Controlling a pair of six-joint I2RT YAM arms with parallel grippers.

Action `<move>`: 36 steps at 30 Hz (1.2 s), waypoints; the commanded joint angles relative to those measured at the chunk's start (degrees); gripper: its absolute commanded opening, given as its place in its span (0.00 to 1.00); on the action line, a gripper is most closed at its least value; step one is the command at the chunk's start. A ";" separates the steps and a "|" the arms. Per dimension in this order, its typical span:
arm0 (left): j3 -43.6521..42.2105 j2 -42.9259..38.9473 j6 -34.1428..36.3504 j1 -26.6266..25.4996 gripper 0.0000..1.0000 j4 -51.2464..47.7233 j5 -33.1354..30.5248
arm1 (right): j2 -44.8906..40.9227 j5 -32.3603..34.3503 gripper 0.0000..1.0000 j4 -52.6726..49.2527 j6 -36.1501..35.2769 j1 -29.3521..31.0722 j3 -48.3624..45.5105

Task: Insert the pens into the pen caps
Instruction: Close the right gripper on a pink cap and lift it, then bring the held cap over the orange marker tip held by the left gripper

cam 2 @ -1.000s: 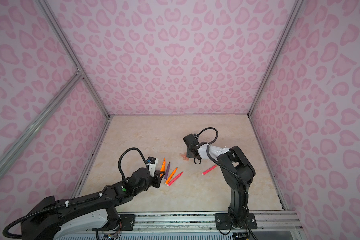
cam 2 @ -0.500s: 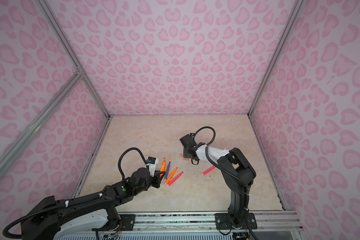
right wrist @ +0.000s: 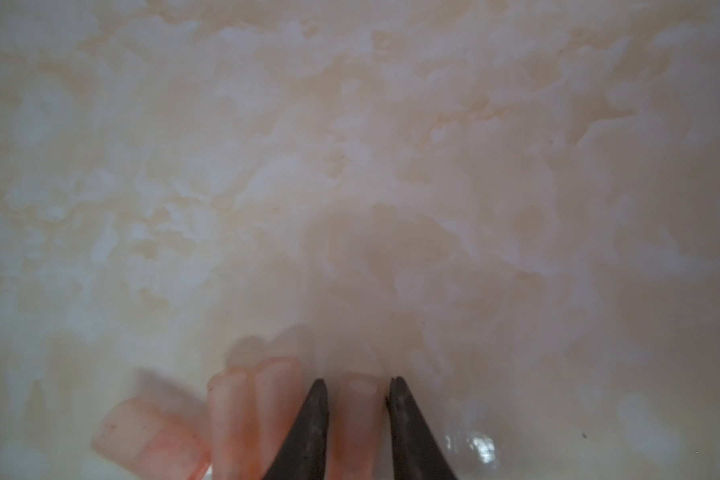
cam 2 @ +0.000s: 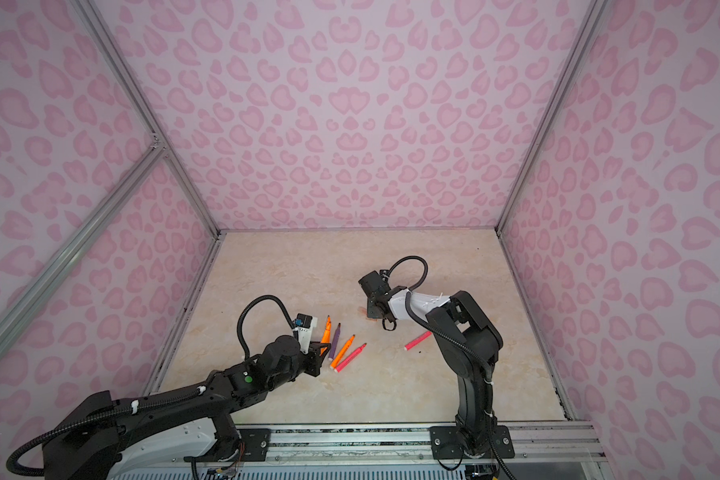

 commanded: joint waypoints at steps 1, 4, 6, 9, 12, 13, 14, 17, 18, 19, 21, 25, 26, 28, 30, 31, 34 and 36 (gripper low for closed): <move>0.17 0.14 0.00 0.02 0.03 2.01 0.29 | 0.74 0.88 0.28 -0.73 1.07 0.35 -0.39; 0.16 -0.02 0.00 -0.01 0.03 2.01 0.31 | 0.57 1.29 0.24 -0.65 1.36 0.60 -0.75; 0.14 -0.13 0.00 -0.01 0.03 1.88 0.27 | 0.23 1.26 0.22 0.03 1.75 0.60 -1.43; 0.25 -0.21 0.17 -0.01 0.03 1.83 0.28 | -0.04 0.91 0.18 1.24 2.28 0.37 -2.19; 0.38 0.04 0.17 -0.01 0.03 2.01 0.18 | -1.14 0.23 0.15 1.68 2.67 -0.06 -2.85; 0.43 0.13 0.09 -0.01 0.03 2.16 0.32 | -1.96 0.34 0.15 1.79 2.75 -0.10 -3.31; 0.43 0.14 0.08 -0.05 0.03 2.26 0.44 | -3.19 0.59 0.14 2.01 3.01 -0.29 -4.06; 0.00 -0.23 0.00 -0.17 0.03 2.54 0.45 | -7.15 0.47 0.12 2.73 3.82 -0.74 -6.08; -0.25 -0.59 0.00 -0.18 0.03 2.49 0.36 | -8.57 0.63 0.11 3.02 4.06 -0.77 -6.71; -0.36 -0.90 0.00 -0.18 0.03 2.45 0.36 | -9.73 0.85 0.10 3.08 4.38 -0.77 -7.12; -0.69 -1.78 0.00 -0.34 0.03 2.26 0.29 | -12.54 1.00 0.09 3.37 4.93 -0.87 -8.40; -1.30 -3.03 -0.20 -0.61 0.03 2.19 0.27 | -18.85 1.07 0.07 4.30 6.23 -1.21 -11.65; -1.27 -3.26 -0.24 -0.62 0.03 2.23 0.42 | -20.71 1.02 0.06 4.35 6.49 -1.14 -12.40; -1.12 -3.38 -0.43 -0.79 0.03 2.75 1.49 | -24.46 0.73 0.04 4.22 6.69 -1.12 -13.63; -0.84 -3.38 -0.66 -1.40 0.03 3.68 2.70 | -29.09 1.23 0.01 4.09 7.56 -0.95 -15.21; -0.53 -3.30 -0.77 -1.79 0.03 4.09 2.88 | -31.00 1.14 0.00 4.38 8.26 -0.86 -16.09; 1.07 -2.62 -0.65 -3.61 0.03 4.72 2.03 | -38.39 -1.58 0.00 9.39 9.90 -0.06 -20.20; 3.00 -1.37 -0.49 -5.10 0.03 5.28 1.09 | -42.89 -1.78 0.00 16.10 12.04 2.10 -24.29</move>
